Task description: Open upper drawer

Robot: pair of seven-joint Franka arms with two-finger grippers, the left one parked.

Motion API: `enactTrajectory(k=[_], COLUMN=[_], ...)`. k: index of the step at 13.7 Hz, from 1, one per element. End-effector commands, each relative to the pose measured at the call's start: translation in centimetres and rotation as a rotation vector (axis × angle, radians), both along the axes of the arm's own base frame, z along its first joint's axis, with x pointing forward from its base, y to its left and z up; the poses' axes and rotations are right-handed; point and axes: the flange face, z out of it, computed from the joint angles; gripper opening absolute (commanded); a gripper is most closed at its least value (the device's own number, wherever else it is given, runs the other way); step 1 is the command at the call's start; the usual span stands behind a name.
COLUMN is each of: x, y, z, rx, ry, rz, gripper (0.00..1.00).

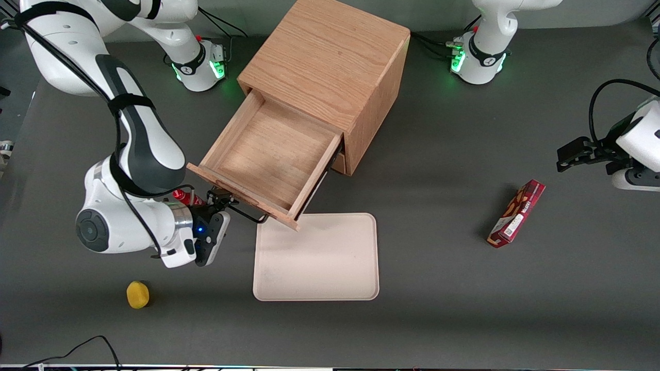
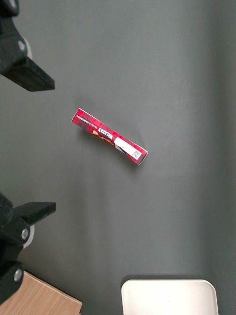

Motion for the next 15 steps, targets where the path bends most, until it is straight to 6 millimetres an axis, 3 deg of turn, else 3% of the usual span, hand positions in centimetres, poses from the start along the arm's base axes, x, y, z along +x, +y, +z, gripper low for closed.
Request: enactTrajectory(k=[1, 3, 5, 7, 9, 11, 13, 15], x=[0.7, 0.1, -1.4, -4.9, -9.0, -11.3, -11.7, -12.2], y=[0.0, -0.4, -0.7, -0.3, -0.6, -2.0, -7.1, -10.0], z=[2.8, 6.0, 11.8, 20.4, 25.9, 28.8, 30.5, 31.1], rx=[-0.004, -0.01, -0.058, -0.116, -0.2, -0.278, -0.349, -0.411], ry=[-0.007, 0.004, 0.012, -0.04, -0.009, 0.028, 0.01, -0.007], rz=[0.023, 0.036, -0.062, -0.238, -0.419, -0.609, -0.758, -0.831], gripper=[1.0, 1.0, 1.0, 1.0, 1.0, 1.0, 1.0, 1.0])
